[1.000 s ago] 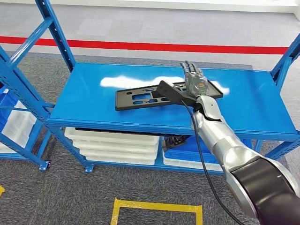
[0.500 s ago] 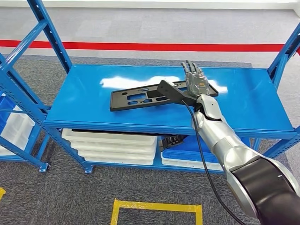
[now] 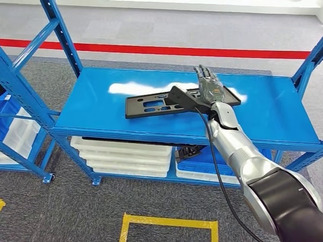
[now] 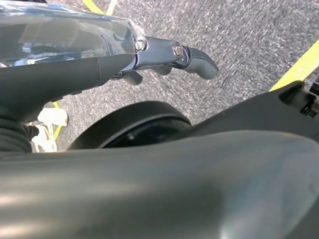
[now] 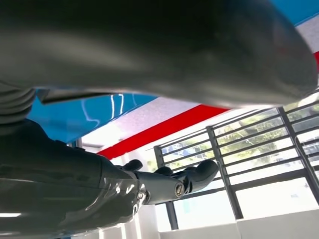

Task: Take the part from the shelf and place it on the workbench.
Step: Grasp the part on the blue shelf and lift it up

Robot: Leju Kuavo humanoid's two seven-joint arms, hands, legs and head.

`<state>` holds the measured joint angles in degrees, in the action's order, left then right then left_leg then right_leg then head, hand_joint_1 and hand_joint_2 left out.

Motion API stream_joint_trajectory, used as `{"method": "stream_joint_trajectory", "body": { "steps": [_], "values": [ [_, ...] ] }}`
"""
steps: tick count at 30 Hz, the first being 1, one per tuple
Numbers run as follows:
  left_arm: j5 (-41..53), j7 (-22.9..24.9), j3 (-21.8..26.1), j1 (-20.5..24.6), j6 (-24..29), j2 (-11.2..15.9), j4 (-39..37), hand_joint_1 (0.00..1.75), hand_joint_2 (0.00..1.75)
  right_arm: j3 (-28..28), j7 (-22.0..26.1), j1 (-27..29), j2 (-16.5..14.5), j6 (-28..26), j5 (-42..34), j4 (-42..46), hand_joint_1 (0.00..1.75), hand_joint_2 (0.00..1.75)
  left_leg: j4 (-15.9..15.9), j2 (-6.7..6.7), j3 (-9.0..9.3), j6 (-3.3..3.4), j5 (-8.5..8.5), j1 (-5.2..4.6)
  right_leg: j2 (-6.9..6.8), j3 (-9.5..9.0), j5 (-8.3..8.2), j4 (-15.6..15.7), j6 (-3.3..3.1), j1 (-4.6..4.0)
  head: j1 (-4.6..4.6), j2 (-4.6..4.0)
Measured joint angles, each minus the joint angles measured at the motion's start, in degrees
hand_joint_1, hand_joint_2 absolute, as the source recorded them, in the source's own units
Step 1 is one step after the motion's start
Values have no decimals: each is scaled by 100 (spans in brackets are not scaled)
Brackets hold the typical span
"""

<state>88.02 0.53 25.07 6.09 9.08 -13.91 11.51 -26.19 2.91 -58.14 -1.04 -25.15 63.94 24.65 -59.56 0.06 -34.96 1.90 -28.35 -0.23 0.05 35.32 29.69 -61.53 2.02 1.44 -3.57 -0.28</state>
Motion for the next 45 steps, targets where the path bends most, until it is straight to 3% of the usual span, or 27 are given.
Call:
{"method": "stream_joint_trajectory", "body": {
  "steps": [3,5,6,8,10,11,12,14,15,18,20,22,24,25,26,27,29,30,31,34,36,39,40,41,42,45],
  "values": [
    [1,2,0,-6,1,1,0,0,0,0,-1,10,3,1,1,-1,0,0,-27,-8,-25,-45,-9,-11,14,-37,-2,99,-93,-16,-3,0],
    [0,1,0,-7,1,1,-1,0,0,0,-1,5,4,0,1,3,0,0,-134,-8,-59,-95,-113,6,11,-42,-16,105,-147,3,-3,0],
    [1,0,0,-2,1,2,0,0,0,0,0,1,3,-1,1,5,0,0,-329,-9,-139,-131,-245,19,6,-45,-21,109,-167,15,-3,0],
    [1,0,0,0,1,1,1,0,0,0,0,3,3,-1,2,7,0,0,-1006,-9,-432,-199,-590,48,-5,-44,-20,108,-188,17,-3,0],
    [0,0,0,-9,0,1,1,0,0,-1,0,12,3,1,2,7,0,0,-1540,-9,-679,-221,-743,60,-10,-44,-18,107,-191,16,-3,0],
    [1,0,0,-11,-1,1,1,0,0,-2,0,13,2,1,1,7,0,0,-1527,-9,-677,-212,-668,61,-8,-48,-15,107,-191,14,-3,0],
    [1,0,0,-10,-1,1,0,0,0,-2,0,11,2,1,1,9,0,0,-1293,-10,-574,-187,-497,58,-5,-55,-12,107,-189,12,-3,0],
    [2,1,0,-3,-1,2,1,0,0,-2,0,-4,-3,1,0,15,0,0,-547,-13,-232,-108,-114,33,3,-68,-3,111,-182,4,-4,0],
    [2,1,0,2,-1,3,0,0,0,-2,0,-10,-5,1,0,18,0,0,-265,-15,-105,-70,-6,13,6,-66,0,114,-171,1,-4,0],
    [1,1,0,9,-2,4,1,0,0,-1,0,-14,-10,1,0,19,0,0,-45,-19,-20,3,-7,-29,4,-50,-5,129,-100,2,-4,0],
    [1,1,0,13,-2,4,0,0,0,0,0,-23,-8,1,-1,22,0,0,34,-6,14,36,7,-5,-2,-36,67,69,-48,1,-3,0],
    [2,-1,0,18,-2,2,0,0,0,0,0,-37,-4,1,0,22,0,0,98,7,44,60,37,20,1,132,342,-343,-30,-4,-1,0],
    [2,0,0,15,-4,1,1,0,0,0,-1,-25,-1,4,0,11,0,0,101,6,45,72,40,16,2,446,661,-1043,-18,-10,1,0],
    [2,0,0,12,-5,0,1,0,0,0,-2,-9,2,7,0,5,0,0,99,6,45,74,39,14,2,556,718,-1281,-8,-10,1,0],
    [2,0,0,9,-7,0,1,0,0,0,-2,3,3,8,-1,1,0,0,94,6,46,73,38,13,0,579,667,-1327,2,-9,1,0],
    [2,0,0,8,-7,-2,0,0,0,0,-2,7,4,9,0,-1,0,0,86,5,48,68,34,15,-1,498,512,-1146,11,-6,1,0],
    [2,-1,0,13,-7,-4,-1,0,0,0,-2,-8,4,10,1,-1,0,0,43,4,38,34,7,9,-7,173,131,-428,23,1,1,0],
    [2,-1,0,16,-7,-4,-1,0,0,-1,-1,-14,4,10,2,-1,0,0,10,1,18,13,-9,-2,-5,43,23,-129,11,2,-1,0],
    [2,-1,0,18,-7,-4,0,0,0,-1,-2,-10,5,11,1,-2,0,0,-15,-4,-3,-10,-19,-13,-3,-23,-15,42,-7,-1,-4,0],
    [5,0,0,8,-9,-3,-1,0,0,0,-3,8,10,16,0,-2,0,0,-41,-10,-33,-49,-28,-17,9,-24,-2,94,-95,-6,-3,0],
    [6,1,-1,13,-9,-2,0,0,0,0,-2,-2,12,16,0,1,0,0,-215,-10,-99,-105,-172,1,5,-32,-12,100,-150,15,-4,0],
    [5,1,-2,21,-8,-1,0,0,0,0,0,-7,12,18,-1,3,0,0,-1158,-11,-511,-203,-646,42,-5,-35,-11,102,-184,26,-8,0],
    [5,1,-2,18,-8,-1,-1,0,0,0,0,-4,12,20,0,2,0,0,-1439,-11,-642,-216,-728,50,-7,-35,-9,102,-186,25,-8,0],
    [4,0,-2,18,-8,-1,-1,0,0,0,0,-3,12,22,1,2,0,0,-1555,-11,-701,-216,-714,54,-6,-38,-7,102,-188,25,-8,0],
    [4,-1,-2,20,-8,-1,-1,0,0,0,0,-5,11,24,1,2,0,0,-1446,-11,-658,-201,-593,54,-3,-45,-4,102,-187,23,-8,0],
    [4,-1,-2,44,-7,-1,1,0,0,0,-1,-39,5,26,6,11,0,0,-436,-18,-211,-85,-47,20,10,-68,12,106,-173,15,-7,0]
  ]
}}
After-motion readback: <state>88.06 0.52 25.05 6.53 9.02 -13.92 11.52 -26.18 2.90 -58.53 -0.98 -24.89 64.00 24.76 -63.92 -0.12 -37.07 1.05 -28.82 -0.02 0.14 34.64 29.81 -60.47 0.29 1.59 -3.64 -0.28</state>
